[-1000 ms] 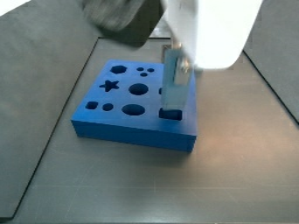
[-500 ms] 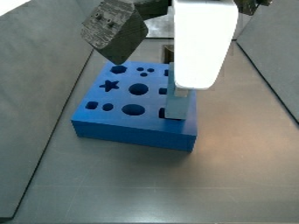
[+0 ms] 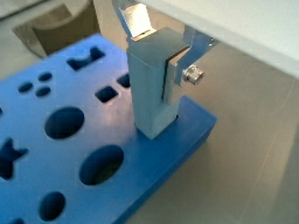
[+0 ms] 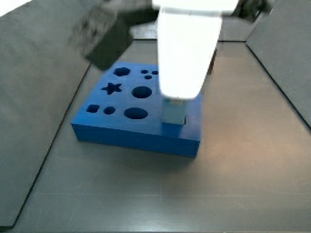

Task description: Insert the rectangle object.

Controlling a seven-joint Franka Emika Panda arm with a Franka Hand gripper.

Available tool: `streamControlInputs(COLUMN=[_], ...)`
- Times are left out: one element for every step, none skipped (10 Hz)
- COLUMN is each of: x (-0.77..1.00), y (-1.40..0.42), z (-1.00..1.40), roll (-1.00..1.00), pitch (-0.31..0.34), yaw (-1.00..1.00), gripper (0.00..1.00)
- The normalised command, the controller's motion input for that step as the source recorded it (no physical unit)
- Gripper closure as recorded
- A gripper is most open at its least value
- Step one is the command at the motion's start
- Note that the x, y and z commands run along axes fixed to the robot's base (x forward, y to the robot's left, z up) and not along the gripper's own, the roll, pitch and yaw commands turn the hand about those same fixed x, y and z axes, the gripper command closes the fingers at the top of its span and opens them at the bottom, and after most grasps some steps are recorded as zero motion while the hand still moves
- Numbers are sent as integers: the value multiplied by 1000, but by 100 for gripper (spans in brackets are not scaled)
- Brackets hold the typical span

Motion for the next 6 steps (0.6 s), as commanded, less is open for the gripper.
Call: streamControlInputs(x=[106, 49, 0, 0, 0, 0], y=[-271, -257, -57, 0, 0, 0], z=[-606, -757, -343, 0, 0, 0], roll=[-13, 0, 3, -29, -17, 0], pitch=[0, 0, 0, -19, 0, 0], yaw=[0, 0, 0, 0, 0, 0], gripper=[100, 100, 100, 100, 100, 100])
